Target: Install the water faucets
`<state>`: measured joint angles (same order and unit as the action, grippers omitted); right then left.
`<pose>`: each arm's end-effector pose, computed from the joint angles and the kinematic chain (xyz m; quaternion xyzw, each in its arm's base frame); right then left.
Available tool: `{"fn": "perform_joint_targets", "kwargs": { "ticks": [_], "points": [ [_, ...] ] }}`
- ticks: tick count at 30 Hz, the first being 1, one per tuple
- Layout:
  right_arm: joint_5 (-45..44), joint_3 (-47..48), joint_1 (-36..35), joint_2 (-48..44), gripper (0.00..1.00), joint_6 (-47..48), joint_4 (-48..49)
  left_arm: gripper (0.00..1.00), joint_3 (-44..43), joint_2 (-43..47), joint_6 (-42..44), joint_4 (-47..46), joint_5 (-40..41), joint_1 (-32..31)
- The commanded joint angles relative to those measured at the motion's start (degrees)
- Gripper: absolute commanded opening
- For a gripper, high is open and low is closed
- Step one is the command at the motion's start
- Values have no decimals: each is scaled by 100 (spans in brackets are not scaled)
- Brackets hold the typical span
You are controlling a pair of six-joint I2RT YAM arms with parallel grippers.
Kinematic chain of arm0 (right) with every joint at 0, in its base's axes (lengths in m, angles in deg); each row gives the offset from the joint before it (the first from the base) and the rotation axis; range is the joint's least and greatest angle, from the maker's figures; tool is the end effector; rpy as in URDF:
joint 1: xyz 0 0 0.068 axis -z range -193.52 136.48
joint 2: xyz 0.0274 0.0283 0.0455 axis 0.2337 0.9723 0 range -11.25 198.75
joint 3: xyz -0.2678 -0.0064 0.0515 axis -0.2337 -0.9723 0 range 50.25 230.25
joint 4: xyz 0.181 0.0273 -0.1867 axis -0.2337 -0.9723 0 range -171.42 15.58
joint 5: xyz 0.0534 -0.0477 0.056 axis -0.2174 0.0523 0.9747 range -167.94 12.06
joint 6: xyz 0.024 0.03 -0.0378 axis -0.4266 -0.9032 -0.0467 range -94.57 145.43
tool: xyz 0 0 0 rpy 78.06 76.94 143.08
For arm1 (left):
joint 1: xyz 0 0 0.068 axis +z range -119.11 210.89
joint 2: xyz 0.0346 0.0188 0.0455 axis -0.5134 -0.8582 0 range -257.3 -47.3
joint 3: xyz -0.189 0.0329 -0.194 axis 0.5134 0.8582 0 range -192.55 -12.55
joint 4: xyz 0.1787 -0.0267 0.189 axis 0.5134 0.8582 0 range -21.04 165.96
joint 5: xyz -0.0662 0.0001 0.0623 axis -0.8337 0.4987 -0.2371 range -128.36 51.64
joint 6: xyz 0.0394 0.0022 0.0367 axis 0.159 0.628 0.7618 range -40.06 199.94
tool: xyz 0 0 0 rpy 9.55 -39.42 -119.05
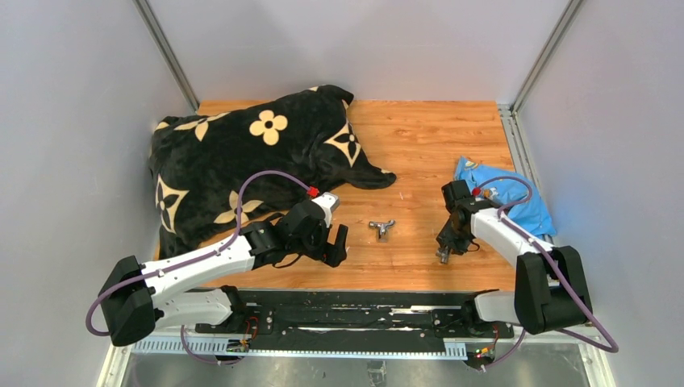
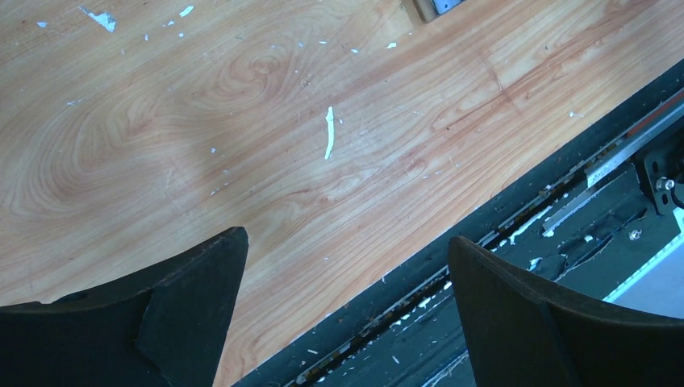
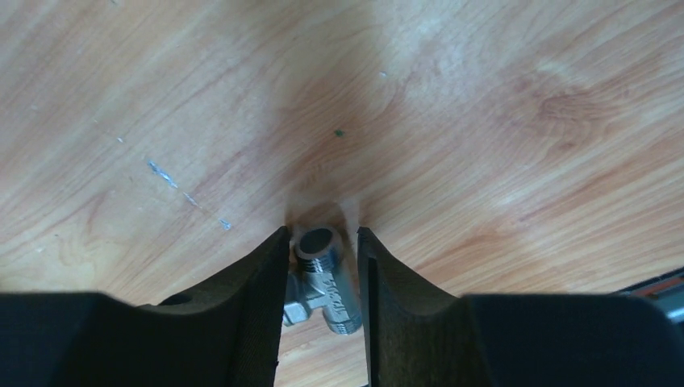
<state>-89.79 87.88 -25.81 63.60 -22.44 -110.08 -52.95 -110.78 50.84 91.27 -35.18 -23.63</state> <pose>0.2111 0.0386 0.1639 0.3151 0.9319 -0.0141 0.1793 0.1340 -0.1846 0.2310 0.1932 0.9045 -0.2338 0.2999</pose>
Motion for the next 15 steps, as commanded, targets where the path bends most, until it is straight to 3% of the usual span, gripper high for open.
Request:
{"fn": "perform_joint_targets", "kwargs": {
  "ticks": [1,6,8,15],
  "points": [
    [176,-225,127,37,32,-121,282,98,68,63,-16,-135,7,-32],
    [249,-298,122,-144,17,-206,255,98,42,159,-9,-42,181,-32],
    [249,-335,126,-276,3,-198,264,98,78,192,-58,-241,-36,-32],
    [1083,-4,115,-604,1,800,496,98,244,239,-1024,-1419,-753,-31]
  ]
}}
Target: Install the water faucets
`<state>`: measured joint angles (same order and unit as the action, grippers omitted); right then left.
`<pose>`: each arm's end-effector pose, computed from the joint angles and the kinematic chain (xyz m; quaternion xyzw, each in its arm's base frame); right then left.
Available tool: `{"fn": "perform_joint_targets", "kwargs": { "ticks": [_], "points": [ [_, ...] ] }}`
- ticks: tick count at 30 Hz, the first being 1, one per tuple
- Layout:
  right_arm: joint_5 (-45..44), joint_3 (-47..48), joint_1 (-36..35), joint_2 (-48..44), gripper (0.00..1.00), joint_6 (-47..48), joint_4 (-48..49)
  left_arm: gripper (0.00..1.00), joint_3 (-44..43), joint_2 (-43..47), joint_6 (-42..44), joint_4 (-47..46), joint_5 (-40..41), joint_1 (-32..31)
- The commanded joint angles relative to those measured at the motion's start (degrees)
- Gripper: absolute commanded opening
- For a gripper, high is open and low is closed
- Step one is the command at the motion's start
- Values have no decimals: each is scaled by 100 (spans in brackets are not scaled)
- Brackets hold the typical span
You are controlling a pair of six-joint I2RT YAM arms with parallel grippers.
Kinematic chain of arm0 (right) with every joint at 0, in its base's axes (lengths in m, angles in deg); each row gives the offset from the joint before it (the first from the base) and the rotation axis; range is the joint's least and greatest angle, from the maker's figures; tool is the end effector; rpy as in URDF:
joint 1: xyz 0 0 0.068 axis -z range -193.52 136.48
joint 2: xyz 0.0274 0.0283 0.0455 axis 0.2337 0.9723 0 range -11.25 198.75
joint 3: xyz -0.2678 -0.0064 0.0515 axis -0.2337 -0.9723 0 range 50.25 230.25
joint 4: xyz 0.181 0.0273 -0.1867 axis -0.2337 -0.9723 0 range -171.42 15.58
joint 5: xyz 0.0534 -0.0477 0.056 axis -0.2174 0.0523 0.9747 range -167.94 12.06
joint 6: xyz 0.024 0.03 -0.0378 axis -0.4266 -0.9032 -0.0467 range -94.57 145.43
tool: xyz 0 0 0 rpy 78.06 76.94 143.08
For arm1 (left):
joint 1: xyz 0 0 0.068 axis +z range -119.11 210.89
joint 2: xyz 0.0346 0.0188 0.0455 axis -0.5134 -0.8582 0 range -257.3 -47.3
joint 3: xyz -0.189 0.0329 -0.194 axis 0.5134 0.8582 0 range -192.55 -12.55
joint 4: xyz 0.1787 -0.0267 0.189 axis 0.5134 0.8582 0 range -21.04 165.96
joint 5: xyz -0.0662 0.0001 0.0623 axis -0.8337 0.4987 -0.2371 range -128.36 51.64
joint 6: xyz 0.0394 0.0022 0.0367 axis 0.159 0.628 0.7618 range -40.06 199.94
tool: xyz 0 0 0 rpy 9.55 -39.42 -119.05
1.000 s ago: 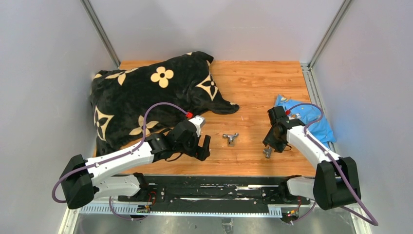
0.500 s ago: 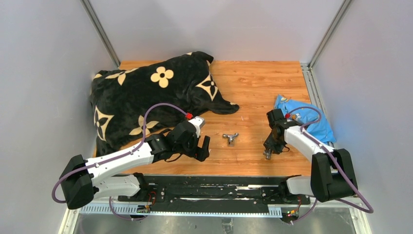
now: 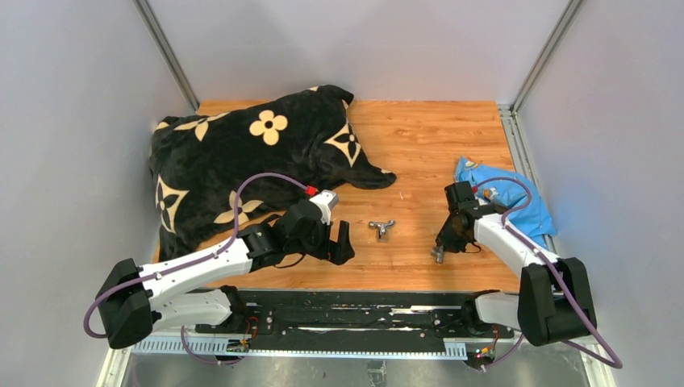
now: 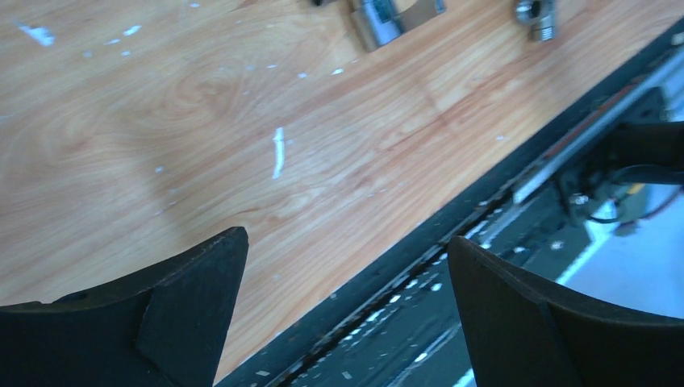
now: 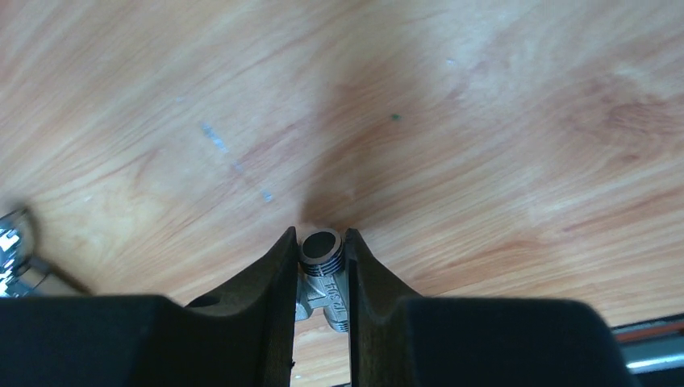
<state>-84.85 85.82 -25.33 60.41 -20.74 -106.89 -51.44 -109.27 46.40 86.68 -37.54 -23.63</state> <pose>0.2066 0.0389 0.1665 0.3004 0.9337 0.0382 0.1912 0.1328 -0.1853 0.2342 0.1626 0.8945 -0.2847 0.3038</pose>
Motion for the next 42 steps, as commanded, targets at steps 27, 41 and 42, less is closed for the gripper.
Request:
{"fn": "perform_joint_targets", "kwargs": {
  "ticks": [27,41,42],
  "points": [
    [5613,-837,-115,-1535,1,-1933,6439,99,804,-606,-2515,-5419,-2906,610],
    [5534,-1282,-255,-1309,1,-3463,7382,83,1239,-2889,-5155,-10632,-3224,733],
    [5520,-1305,-267,-1318,0,-3499,7412,82,1229,-2882,-5134,-10624,-3209,732]
  ]
}}
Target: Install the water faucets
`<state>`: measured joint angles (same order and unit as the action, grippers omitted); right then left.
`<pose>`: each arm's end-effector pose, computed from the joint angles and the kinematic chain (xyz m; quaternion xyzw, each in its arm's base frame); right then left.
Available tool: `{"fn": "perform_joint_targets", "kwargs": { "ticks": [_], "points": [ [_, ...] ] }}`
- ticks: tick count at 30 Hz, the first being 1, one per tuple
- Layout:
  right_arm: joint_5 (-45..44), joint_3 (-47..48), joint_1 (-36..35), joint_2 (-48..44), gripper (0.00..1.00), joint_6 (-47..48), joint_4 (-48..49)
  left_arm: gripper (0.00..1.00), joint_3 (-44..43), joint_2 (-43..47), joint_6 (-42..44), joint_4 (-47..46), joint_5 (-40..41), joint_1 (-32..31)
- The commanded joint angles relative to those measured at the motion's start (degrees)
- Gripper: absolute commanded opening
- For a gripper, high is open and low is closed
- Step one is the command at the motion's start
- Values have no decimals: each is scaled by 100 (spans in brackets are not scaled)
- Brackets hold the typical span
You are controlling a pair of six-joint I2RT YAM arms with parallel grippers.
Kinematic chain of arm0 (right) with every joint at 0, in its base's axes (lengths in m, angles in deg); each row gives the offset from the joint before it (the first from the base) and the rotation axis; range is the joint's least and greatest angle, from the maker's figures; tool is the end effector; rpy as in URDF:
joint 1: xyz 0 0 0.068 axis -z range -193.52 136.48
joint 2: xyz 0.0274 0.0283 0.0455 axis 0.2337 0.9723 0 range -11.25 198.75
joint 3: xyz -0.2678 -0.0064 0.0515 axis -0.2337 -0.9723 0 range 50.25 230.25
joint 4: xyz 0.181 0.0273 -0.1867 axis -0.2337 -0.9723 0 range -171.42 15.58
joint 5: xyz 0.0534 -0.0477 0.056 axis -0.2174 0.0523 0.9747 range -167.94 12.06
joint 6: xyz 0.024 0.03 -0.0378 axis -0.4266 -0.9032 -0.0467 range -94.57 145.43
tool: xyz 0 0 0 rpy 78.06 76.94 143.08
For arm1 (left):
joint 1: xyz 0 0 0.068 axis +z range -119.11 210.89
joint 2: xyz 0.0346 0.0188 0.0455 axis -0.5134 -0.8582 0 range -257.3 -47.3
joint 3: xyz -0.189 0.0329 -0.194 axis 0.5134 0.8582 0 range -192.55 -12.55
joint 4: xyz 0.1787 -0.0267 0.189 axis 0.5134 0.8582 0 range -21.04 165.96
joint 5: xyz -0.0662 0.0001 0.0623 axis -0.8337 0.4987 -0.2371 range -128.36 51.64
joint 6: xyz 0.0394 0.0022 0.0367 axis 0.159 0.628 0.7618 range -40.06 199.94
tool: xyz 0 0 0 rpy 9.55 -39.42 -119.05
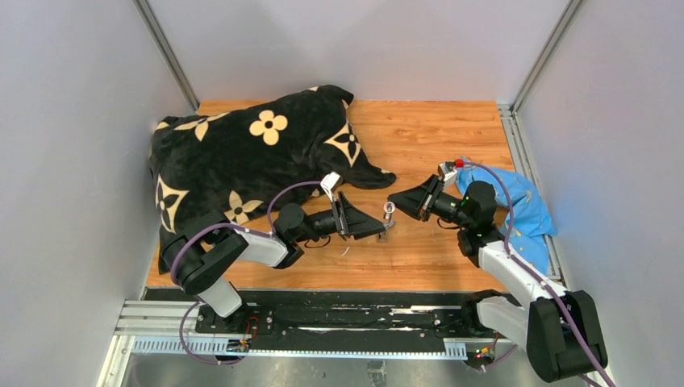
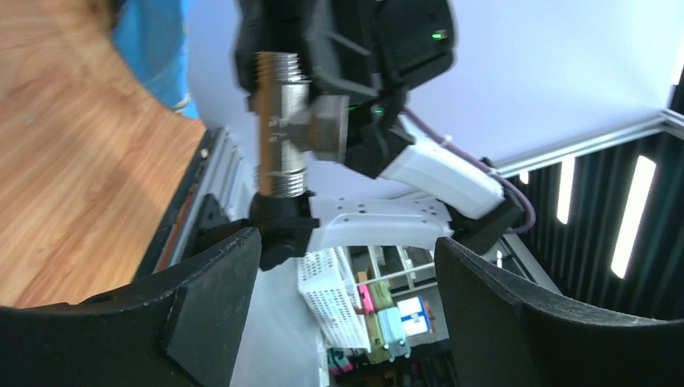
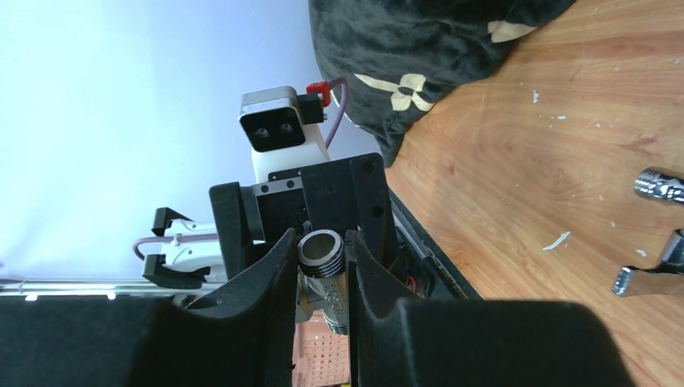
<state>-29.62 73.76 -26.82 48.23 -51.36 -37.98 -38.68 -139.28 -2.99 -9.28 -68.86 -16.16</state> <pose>0.2052 0.0759 0.2463 0.0909 0.6993 0.6621 0.2538 0.1820 -0.2220 0.2009 0.0088 0.6383 -0.7510 0.1685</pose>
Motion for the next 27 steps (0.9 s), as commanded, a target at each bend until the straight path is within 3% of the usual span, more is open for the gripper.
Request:
{"fn": "perform_joint_targets", "kwargs": {
  "ticks": [1,8,15,23,27],
  "points": [
    [2,-108,-129,-97,1,-483,584,81,-54,115,-195,-1022,-86,-13],
    [74,-89,-171,-57,1,-860,943,67,-250,-117,-271,-1031,-234,-15],
    [21,-22,-298,-130,1,-908,969,67,-383,-177,-315,-1030,-209,-15],
    [-17,-94,-402,-52,1,-1180,1351,55,-454,-296,-268,-1028,-183,-15],
    [-8,-93,-431,-70,1,-1200,1388,54,-495,-303,-262,-1025,-158,-15]
  ]
}}
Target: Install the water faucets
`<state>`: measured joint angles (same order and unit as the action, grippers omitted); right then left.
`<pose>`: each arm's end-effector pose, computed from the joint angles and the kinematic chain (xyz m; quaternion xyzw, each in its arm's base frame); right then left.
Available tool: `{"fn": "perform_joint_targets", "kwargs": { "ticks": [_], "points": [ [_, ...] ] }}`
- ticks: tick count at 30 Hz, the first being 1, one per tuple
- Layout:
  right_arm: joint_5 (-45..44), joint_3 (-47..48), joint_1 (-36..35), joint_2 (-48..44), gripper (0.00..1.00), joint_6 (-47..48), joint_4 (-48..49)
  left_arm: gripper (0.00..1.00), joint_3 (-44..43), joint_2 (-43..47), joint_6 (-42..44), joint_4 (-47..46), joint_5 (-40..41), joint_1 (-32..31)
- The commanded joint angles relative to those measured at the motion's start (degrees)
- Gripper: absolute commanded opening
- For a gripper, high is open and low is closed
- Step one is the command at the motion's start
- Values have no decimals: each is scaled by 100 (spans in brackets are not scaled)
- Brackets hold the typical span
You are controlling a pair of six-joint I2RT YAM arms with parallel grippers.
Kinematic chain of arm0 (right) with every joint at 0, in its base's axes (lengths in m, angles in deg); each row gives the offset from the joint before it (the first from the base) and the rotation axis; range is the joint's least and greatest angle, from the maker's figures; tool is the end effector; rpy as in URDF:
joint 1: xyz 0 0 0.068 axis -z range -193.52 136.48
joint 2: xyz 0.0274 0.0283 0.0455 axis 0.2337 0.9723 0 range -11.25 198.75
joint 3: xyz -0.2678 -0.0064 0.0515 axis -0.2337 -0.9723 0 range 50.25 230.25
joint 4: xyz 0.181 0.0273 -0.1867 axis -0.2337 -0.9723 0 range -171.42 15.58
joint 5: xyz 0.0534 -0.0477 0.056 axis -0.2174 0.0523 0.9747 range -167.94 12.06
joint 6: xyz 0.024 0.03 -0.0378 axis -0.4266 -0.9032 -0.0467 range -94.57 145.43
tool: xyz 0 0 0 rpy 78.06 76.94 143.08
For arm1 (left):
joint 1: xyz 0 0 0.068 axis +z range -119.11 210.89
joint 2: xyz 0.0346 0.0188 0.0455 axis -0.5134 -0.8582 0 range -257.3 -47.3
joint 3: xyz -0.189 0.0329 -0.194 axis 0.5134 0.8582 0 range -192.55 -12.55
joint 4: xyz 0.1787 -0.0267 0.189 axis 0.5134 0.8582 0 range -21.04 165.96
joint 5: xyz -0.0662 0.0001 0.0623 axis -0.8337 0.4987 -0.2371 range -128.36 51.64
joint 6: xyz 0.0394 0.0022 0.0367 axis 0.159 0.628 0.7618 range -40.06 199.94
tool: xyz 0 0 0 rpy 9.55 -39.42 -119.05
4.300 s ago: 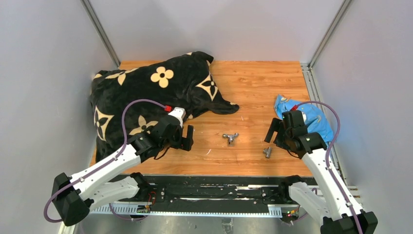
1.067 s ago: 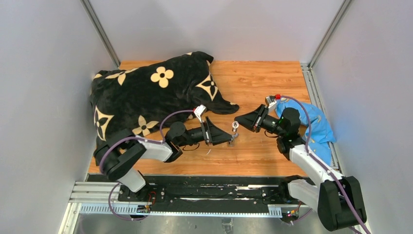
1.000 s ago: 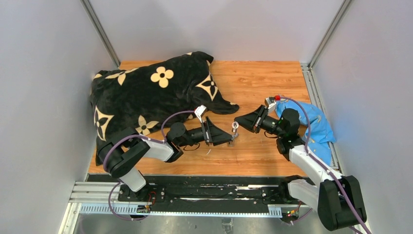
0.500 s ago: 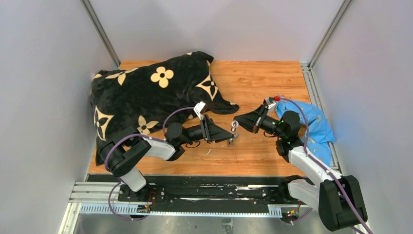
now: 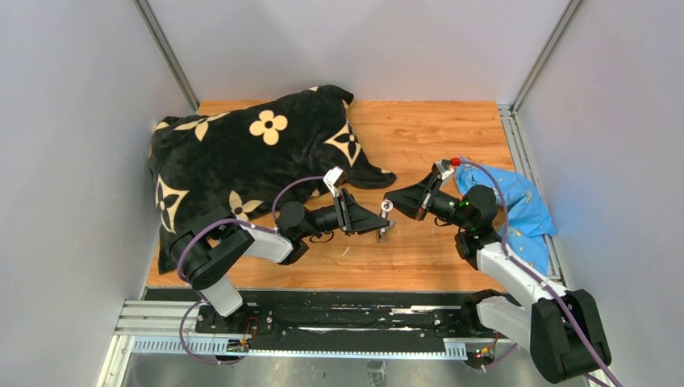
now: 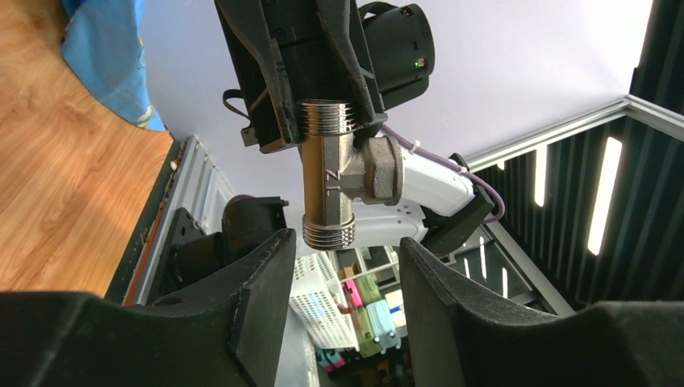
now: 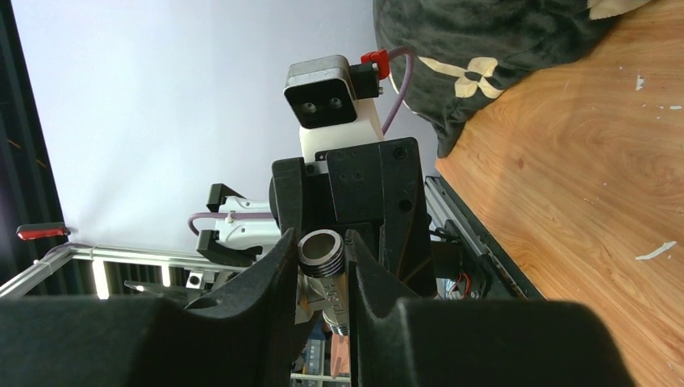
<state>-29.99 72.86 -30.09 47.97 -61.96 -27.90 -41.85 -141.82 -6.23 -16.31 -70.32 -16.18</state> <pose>0.1973 0.0863 0.2591 0.0871 0.6594 0.7121 0.2249 0.1879 -0.2295 0.2152 0.0282 0.5948 -0.7857 0.1677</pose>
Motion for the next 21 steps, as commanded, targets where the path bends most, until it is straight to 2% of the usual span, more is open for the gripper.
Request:
{"fn": "perform_joint_targets", "kwargs": {
  "ticks": [1,3,18,21],
  "points": [
    [43,0,-100,-42,1,-144,383,53,-188,-56,57,-323,3,-13],
    [72,27,-109,-43,0,-158,390,45,-226,-65,49,-322,-6,-13],
    [382,194,-153,-73,1,91,155,35,-377,268,428,442,70,-13],
    [380,140,-153,-102,1,74,160,27,-350,286,451,468,102,-13]
  ]
}}
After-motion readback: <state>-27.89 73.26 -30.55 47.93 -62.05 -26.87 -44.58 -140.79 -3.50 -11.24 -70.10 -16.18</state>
